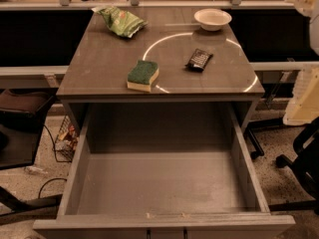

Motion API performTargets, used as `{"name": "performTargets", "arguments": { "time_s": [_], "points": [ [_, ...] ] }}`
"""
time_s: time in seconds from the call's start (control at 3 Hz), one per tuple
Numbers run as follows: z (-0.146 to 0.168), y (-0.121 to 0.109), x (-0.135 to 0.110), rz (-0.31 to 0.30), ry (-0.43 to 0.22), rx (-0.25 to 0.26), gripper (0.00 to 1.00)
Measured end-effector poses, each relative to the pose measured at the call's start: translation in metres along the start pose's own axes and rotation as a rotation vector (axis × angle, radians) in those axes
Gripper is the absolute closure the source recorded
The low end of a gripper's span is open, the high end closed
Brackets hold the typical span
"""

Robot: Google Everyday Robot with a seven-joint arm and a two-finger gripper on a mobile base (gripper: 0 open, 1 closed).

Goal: Move rxbar chocolate near green jalapeno chip bag

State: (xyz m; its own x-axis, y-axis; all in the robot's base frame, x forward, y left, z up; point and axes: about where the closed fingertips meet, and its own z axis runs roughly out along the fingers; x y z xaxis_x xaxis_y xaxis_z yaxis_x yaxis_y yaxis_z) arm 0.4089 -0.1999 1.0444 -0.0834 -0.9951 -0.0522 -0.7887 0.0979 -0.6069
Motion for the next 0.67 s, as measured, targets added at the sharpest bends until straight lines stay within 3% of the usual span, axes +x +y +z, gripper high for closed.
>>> {"name": "performTargets", "arguments": {
  "time_s": [0.33, 0.67],
  "points": [
    [0.0, 0.0, 0.0, 0.0, 0.0, 0.0, 0.01],
    [0.008, -0.022, -0.008, 0.05, -0.027, 0.064, 0.0]
  ]
}}
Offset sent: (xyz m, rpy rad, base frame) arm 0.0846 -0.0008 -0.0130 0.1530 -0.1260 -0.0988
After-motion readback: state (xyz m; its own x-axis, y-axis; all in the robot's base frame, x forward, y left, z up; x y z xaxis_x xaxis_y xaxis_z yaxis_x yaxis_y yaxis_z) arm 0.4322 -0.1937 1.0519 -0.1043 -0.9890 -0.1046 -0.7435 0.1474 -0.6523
